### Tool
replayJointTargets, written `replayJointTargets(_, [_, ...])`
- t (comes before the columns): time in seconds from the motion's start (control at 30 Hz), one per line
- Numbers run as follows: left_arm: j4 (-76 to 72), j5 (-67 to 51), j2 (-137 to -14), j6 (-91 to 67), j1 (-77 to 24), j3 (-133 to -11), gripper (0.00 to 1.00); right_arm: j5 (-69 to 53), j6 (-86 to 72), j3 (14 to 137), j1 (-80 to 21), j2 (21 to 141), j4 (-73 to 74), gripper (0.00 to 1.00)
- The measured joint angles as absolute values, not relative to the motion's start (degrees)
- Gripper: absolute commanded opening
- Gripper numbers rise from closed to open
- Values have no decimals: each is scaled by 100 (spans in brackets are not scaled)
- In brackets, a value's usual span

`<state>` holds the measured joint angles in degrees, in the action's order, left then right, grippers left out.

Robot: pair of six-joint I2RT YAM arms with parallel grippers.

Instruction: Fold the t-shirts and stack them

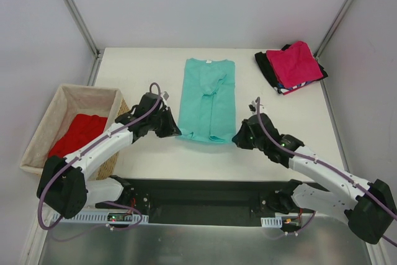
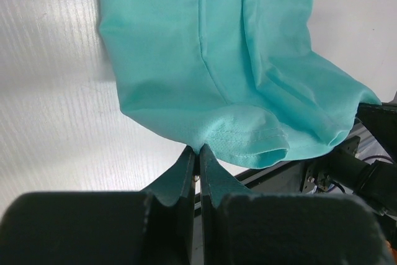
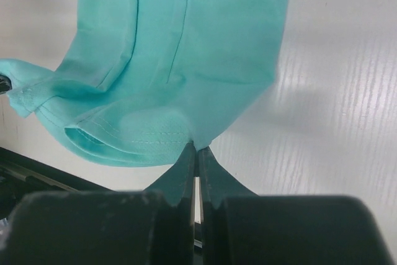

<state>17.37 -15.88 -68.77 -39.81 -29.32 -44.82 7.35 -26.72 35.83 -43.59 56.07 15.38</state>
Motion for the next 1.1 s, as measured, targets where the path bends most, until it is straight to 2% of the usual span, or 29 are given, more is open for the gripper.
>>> replayJointTargets(0.63, [1848, -1413, -7459, -3896, -2928, -5277, 0, 746, -2416, 3874, -3865, 5575, 1737, 1])
replayJointTargets(1.1, [1872, -1286, -8141, -3763, -2917, -5824, 0, 493, -2222, 4278, -3363, 6539, 1540, 1])
